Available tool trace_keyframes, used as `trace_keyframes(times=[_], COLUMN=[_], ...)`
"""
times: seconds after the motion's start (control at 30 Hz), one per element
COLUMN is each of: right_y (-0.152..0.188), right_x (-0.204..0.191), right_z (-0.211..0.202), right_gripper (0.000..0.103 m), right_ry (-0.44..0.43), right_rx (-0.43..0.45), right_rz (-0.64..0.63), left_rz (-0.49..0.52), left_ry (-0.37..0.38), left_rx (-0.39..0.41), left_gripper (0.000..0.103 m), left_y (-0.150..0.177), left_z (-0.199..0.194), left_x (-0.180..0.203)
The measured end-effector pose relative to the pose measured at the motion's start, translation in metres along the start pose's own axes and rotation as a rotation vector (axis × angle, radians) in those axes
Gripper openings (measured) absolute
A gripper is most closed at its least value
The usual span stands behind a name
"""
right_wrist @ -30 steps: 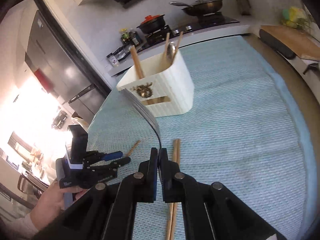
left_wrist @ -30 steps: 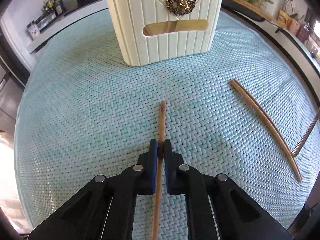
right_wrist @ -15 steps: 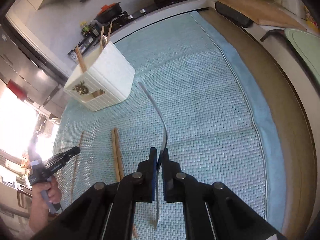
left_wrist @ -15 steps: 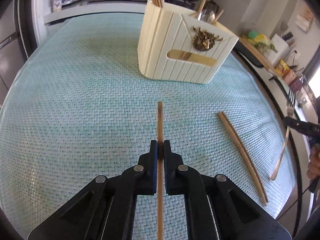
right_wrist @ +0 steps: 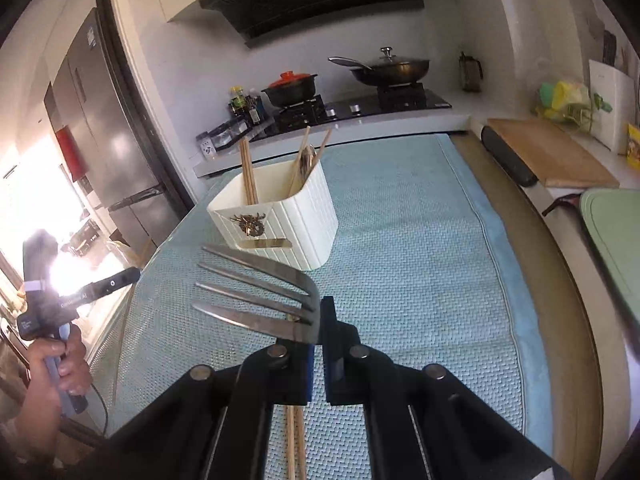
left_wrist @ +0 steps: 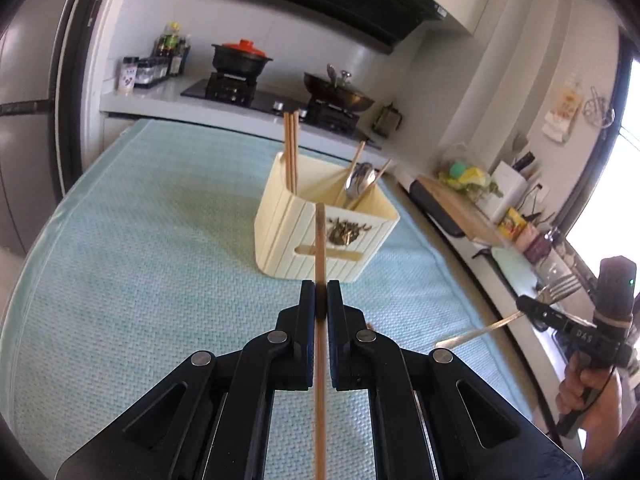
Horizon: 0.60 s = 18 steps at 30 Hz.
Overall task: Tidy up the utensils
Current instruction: 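Lift the fork and chopstick and carry them toward the cream holder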
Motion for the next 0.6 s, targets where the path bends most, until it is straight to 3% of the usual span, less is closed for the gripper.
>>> trace_keyframes(times=[0.23, 0.6], right_y=[0.000, 0.001], right_x=[-0.020, -0.030], right_z=[-0.007, -0.017], right_gripper=[0.003, 0.003], right_ry=[-0.025, -0.040], right_rx=[0.015, 0.028], right_rz=[-0.038, -0.060], left_rz=[-0.032, -0.011], left_ry=[0.019, -0.001], left_rx=[0.086, 0.129], left_gripper=[0.004, 0.003], left_y=[-0.001, -0.008], left_z=[-0.018, -0.031], left_x=[-0.007, -0.008])
Point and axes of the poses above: each gripper's, at about its wrist camera, not at the fingertips, and z roughly the way its jaws point, x to its right, y to its underside, the point moved 5 cm from there along z, roughly the way its jaws point, and after that the axes turned 12 degrees about z, right-handed, at the moved point
